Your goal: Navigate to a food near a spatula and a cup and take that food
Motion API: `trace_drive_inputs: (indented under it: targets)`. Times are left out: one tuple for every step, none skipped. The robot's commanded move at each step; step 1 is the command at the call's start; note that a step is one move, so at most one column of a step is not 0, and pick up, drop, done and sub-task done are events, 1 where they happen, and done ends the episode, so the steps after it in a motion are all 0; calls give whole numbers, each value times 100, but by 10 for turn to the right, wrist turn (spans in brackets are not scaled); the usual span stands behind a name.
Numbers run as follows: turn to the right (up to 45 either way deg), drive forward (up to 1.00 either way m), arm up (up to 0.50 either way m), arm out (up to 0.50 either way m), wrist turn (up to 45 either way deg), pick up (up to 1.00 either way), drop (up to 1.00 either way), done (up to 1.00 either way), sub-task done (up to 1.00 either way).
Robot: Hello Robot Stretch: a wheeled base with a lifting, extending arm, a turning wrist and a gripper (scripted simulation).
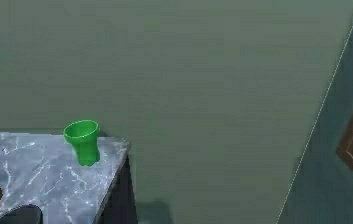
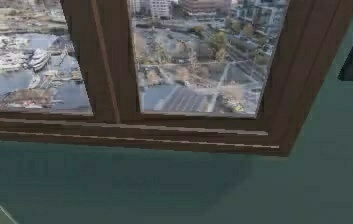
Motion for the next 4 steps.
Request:
trace_drive_inputs:
  targets:
    - [-450, 0, 0, 0, 0, 0, 0, 0, 0]
    - [-450, 0, 0, 0, 0, 0, 0, 0, 0]
    - [-450, 0, 0, 0, 0, 0, 0, 0, 0]
    - [-120, 0, 0, 0, 0, 0, 0, 0, 0]
